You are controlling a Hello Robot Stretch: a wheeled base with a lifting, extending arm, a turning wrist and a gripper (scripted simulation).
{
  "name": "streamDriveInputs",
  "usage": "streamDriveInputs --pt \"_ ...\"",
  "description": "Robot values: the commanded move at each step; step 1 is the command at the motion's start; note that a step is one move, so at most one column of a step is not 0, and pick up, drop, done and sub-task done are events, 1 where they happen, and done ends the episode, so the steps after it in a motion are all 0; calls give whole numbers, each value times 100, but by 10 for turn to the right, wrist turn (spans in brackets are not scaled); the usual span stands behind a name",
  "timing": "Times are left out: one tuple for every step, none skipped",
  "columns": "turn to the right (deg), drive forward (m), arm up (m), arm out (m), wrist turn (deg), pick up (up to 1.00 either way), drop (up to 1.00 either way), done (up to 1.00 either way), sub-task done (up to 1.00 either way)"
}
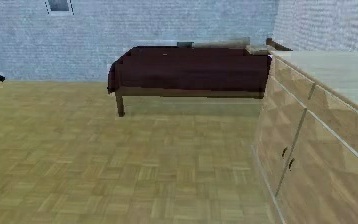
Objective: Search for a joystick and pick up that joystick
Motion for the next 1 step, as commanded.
streamDriveInputs --pt "30 0 0 0 0 0 0 0 0"
